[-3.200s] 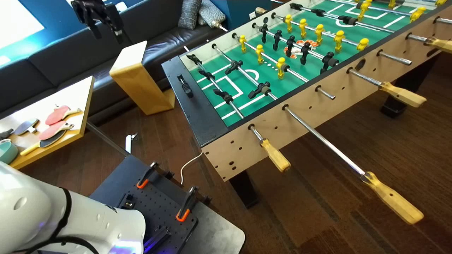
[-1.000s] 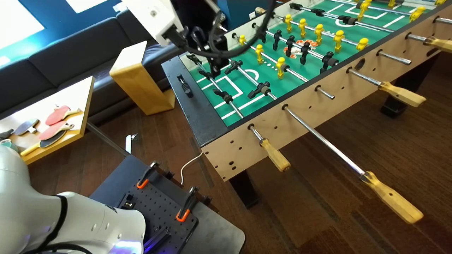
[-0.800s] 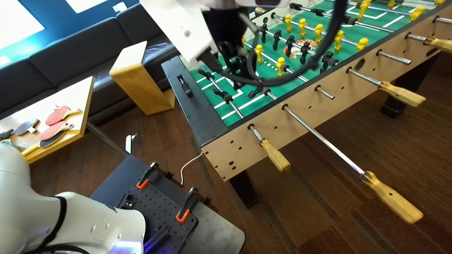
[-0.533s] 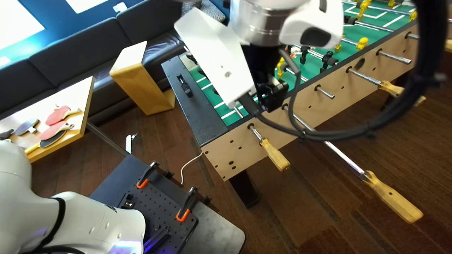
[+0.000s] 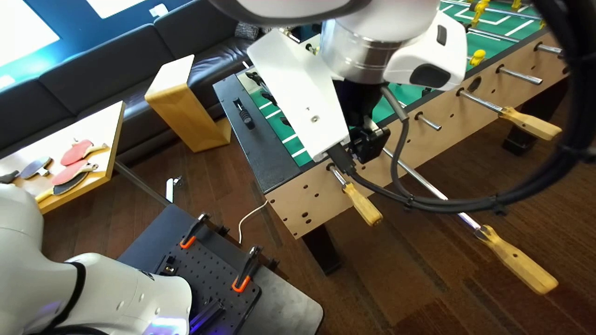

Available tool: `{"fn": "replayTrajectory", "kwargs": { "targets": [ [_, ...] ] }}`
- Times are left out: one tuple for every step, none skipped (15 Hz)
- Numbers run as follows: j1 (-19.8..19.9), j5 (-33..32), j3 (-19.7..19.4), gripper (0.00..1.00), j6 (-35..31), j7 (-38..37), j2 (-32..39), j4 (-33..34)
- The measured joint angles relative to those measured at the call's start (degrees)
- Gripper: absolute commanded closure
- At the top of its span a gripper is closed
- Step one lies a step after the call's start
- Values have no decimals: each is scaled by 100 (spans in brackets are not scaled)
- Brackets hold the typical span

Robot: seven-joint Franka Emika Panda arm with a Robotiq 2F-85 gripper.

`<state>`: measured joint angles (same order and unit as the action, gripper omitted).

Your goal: Twist and then pull the first rod on the right side of the foosball table

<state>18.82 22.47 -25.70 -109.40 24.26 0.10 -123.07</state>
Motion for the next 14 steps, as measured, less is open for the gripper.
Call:
{"fn": "replayTrajectory", "kwargs": {
  "targets": [
    [28,15,0,0,9,-119,36,7],
    [60,27,0,0,28,-307,95,21],
    [109,54,-1,0,55,-516,182,47],
    [172,101,-3,0,72,-706,294,80],
    [240,146,-6,0,80,-889,418,114],
    [313,164,-9,0,93,-1068,547,153],
    [392,186,-10,0,146,-1246,682,209],
    [481,206,-13,0,268,-1386,821,278],
    [578,235,-15,0,447,-1508,970,370],
    [683,275,-17,0,666,-1592,1121,473],
    [797,332,-19,0,911,-1671,1280,585],
    [915,388,-20,0,1163,-1728,1441,702],
    [1022,434,-21,0,1405,-1807,1589,809],
    [1110,485,-21,0,1610,-1936,1714,892]
  ]
}}
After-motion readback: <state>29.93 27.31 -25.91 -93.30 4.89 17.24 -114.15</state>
